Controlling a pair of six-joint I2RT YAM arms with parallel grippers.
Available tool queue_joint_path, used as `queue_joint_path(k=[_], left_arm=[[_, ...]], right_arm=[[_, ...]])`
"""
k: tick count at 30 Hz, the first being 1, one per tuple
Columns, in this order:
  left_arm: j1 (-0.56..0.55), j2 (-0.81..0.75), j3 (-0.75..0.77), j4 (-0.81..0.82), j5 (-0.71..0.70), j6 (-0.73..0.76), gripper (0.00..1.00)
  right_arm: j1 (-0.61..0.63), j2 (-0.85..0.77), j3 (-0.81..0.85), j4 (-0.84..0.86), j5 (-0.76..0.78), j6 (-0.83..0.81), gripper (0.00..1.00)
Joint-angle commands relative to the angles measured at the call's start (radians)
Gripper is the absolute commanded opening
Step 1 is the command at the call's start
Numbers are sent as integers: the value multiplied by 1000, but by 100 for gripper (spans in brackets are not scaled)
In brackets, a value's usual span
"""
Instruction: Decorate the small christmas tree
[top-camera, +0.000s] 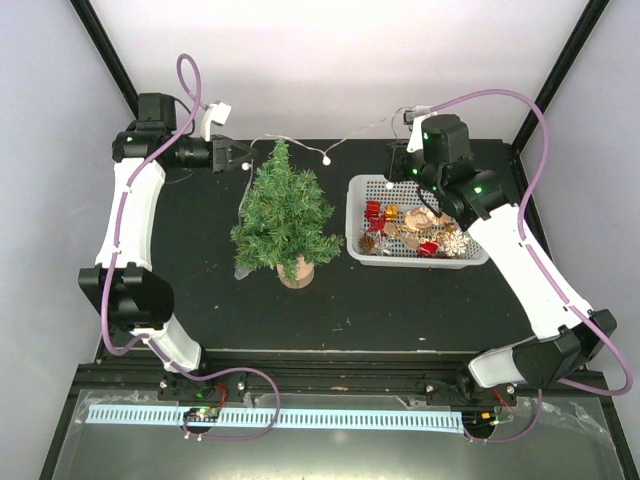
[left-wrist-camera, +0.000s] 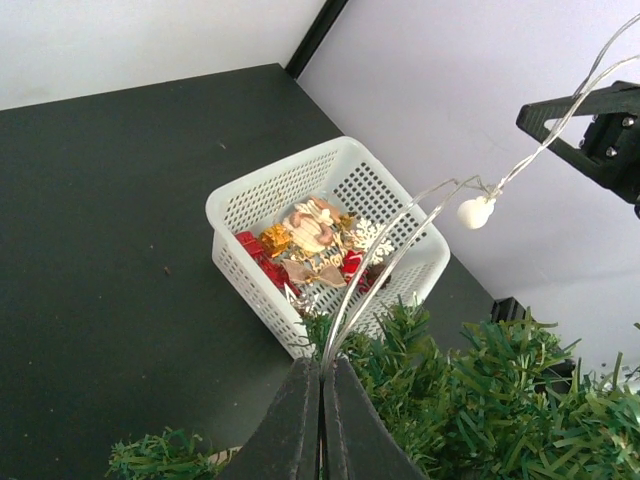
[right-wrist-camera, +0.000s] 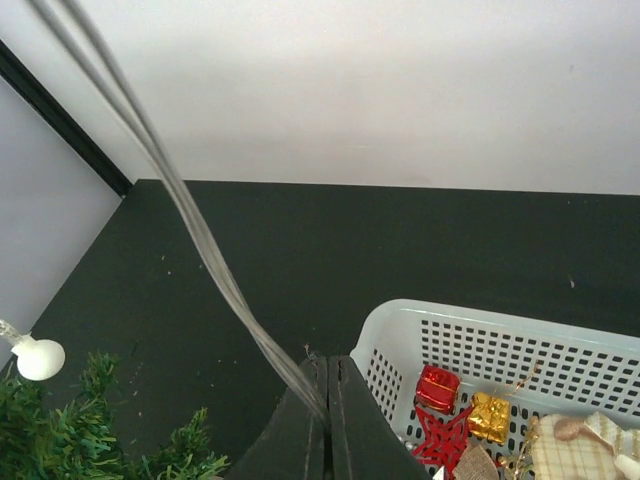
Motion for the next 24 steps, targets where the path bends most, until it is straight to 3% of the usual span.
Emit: queue_joint_path(k=[1,10,15,21,24], left_arm=[[-9,21,25,18,15,-13,2],[-42,59,30,-54,51,45,1],[-63,65,33,-81,52,70,8],[-68,74,49,-98,42,71,40],[-68,75,57,-95,36,67,50]], right_arm=[[-6,-22,-17,-15,-16,10,1],[-8,-81,-90,-19,3,17,1],[-8,-114,-109,-45,17,21,1],[-8,-167,-149,-53,25,28,1],[-8,-184,-157,-65,27,28,1]])
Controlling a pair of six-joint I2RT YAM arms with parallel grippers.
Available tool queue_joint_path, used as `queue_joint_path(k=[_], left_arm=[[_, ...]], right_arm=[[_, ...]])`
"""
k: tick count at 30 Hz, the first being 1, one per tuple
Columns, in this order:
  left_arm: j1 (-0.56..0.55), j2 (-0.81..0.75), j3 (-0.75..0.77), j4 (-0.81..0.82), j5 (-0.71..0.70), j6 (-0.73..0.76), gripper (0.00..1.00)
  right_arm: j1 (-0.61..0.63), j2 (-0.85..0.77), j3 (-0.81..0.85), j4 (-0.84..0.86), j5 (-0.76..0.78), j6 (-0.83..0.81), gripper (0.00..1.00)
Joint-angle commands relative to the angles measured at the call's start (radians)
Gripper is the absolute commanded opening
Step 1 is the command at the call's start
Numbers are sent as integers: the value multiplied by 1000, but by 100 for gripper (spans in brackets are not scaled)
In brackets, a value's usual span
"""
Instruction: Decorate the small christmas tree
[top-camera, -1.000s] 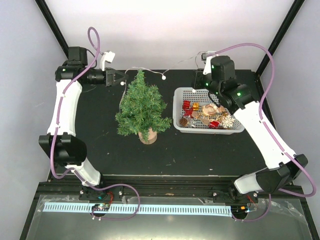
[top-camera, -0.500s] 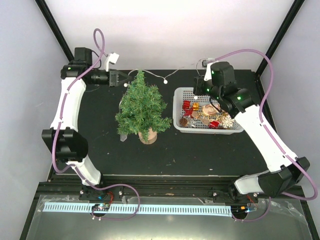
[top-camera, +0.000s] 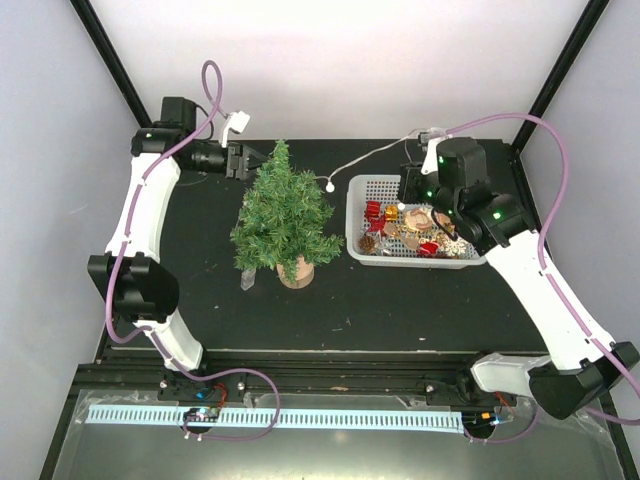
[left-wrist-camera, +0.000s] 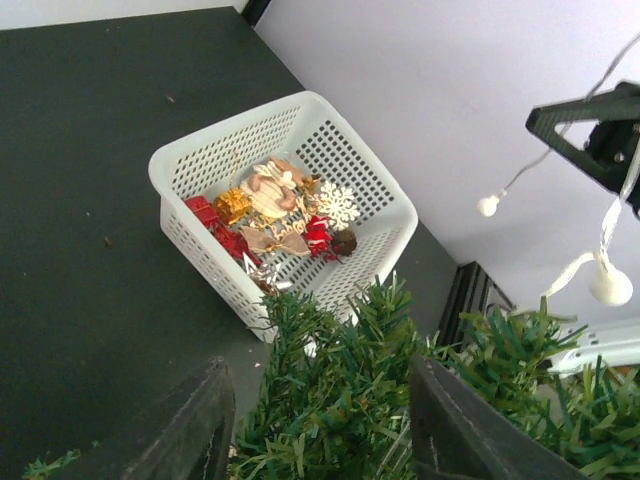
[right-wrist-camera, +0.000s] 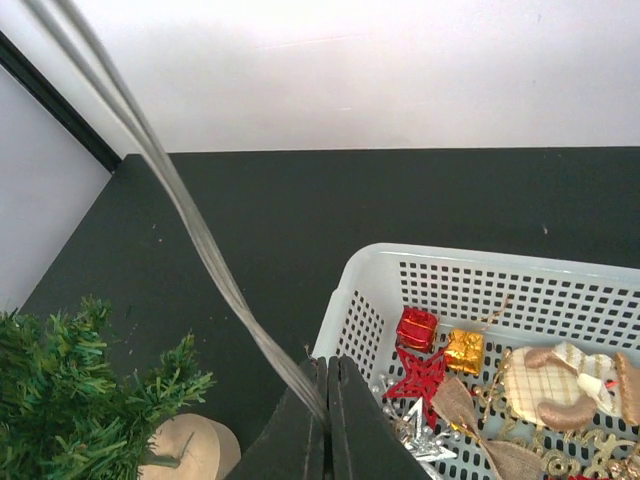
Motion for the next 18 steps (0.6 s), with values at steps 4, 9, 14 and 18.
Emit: queue_joint_path(k=[4,9,14,18], left_arm=[[-1,11,70,-7,-27,0,55],[22,3,111,17,-98,-21,59],[74,-8,169,4,-132,-9,64],[111,-6,237,-55,-146,32,69]], right_arm=[[-8,-48,-16,-59,23,5,1],[-8,-78,-46,-120,24,13,1],[-7,-107,-88,-177,-2,27,1],[-4,-141,-150,-191,-19,53,1]])
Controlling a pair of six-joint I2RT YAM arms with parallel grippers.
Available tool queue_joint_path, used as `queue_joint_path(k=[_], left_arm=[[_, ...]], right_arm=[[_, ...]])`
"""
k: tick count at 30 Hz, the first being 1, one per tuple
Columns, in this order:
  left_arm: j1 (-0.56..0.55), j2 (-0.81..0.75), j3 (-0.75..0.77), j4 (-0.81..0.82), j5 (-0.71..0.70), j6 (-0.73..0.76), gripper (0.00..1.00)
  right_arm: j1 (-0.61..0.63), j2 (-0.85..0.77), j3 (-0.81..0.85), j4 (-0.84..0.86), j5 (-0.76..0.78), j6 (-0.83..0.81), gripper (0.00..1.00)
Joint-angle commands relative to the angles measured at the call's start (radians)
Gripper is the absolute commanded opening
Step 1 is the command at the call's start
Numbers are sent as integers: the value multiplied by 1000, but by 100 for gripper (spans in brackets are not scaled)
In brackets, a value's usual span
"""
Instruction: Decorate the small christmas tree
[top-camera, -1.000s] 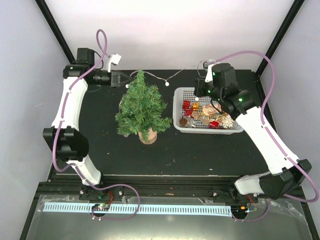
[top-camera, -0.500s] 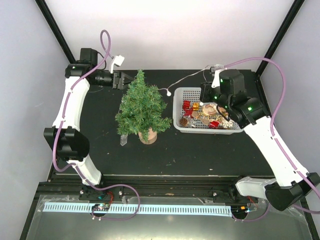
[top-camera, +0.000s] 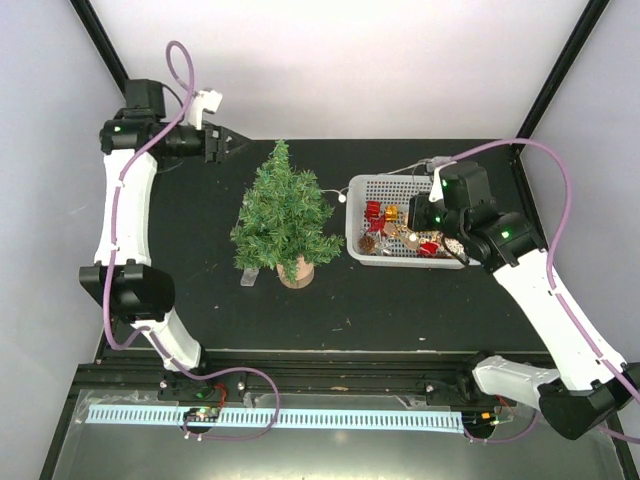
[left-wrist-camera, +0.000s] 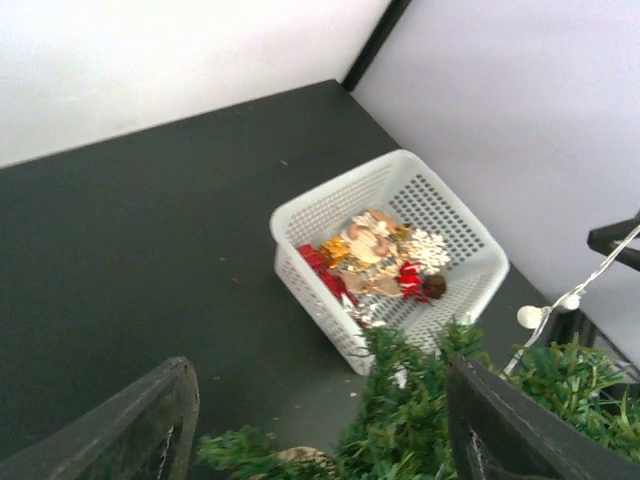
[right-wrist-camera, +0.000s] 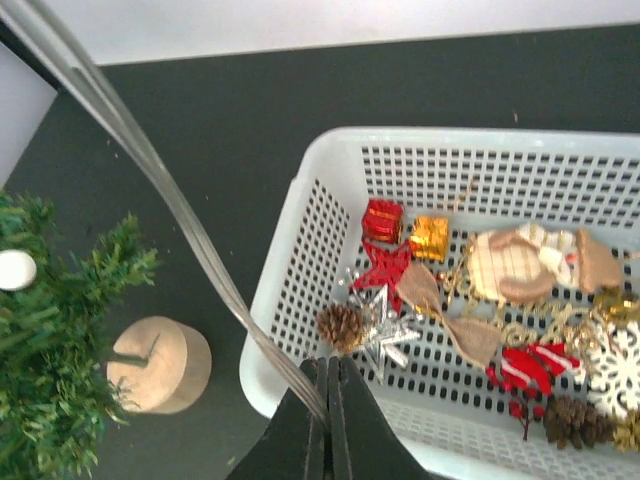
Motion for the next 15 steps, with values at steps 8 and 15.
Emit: queue_joint_path(k=[8,15], left_arm=[[63,-26,174,-161,-52,120,76],[84,-87,184,-202,-67,177,77]], right_arm=[[150,28,-93,-84,53,55,1],[333,54,-21,-164,136,66,1]])
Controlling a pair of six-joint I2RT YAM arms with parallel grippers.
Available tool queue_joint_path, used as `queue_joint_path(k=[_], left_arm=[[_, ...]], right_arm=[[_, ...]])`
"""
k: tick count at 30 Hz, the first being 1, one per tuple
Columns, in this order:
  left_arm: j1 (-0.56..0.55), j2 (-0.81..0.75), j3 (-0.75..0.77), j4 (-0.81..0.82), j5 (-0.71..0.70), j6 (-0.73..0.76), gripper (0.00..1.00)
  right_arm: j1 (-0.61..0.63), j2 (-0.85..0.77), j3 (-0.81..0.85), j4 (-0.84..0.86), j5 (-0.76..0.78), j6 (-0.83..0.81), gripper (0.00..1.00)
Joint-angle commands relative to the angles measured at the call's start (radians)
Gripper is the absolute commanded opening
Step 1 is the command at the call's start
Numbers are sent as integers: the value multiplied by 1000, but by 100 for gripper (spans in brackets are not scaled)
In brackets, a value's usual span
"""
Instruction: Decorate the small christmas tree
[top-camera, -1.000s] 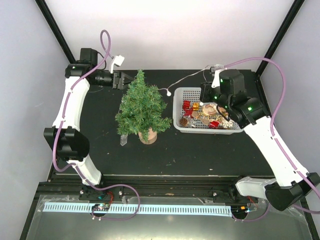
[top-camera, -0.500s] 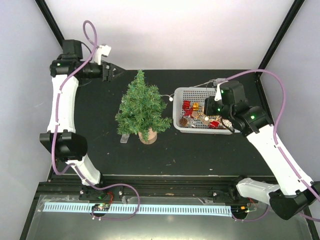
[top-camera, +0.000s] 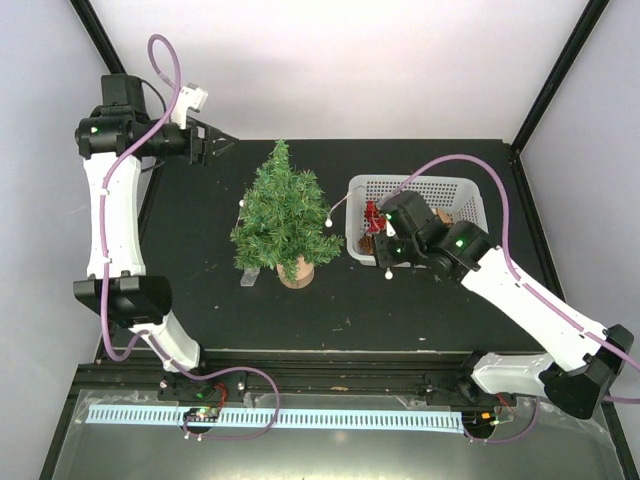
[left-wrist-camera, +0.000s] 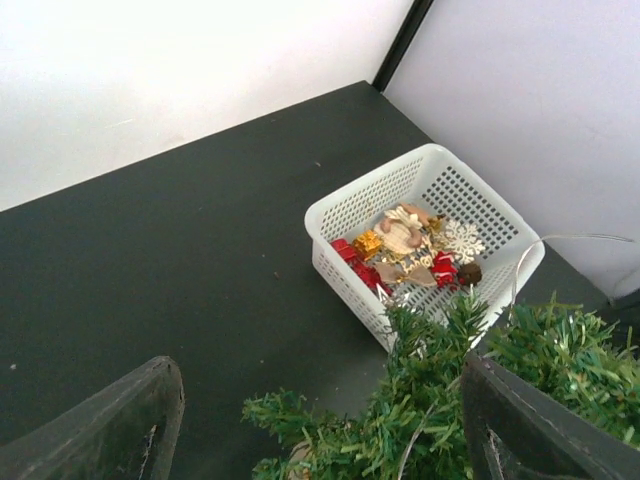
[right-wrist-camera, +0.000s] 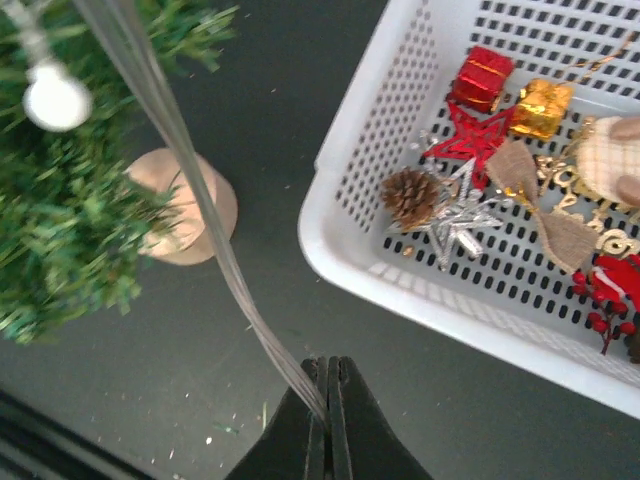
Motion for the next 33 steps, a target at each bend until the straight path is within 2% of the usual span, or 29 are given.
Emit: queue_joint_path(k=[1,7,15,18,24,28,33], left_arm=[[18,-82,43,-67,-15,73,77],[17,-184,43,-113,-10,140,77],[-2,-270,92,-277,100,302,77],[-27,-323,23,-284,112,345,77],[-154,-409,-102,-284,46,390,77],[-247,-431,-135,-283,35,392,78],[-389,-427,-155,-282,-20,393,78]], right_arm=[[92,-16,78,-80,72,23,1],[259,-20,181,-180,59,8,1],[413,93,362,-295,-141,-62,1],[454,139,425,-337,-162,-78,1],[473,175,482,-379,-144,-76,1],[473,183,491,-404,-86,-59,1],[473,192,527,-419,-92,-61,1]])
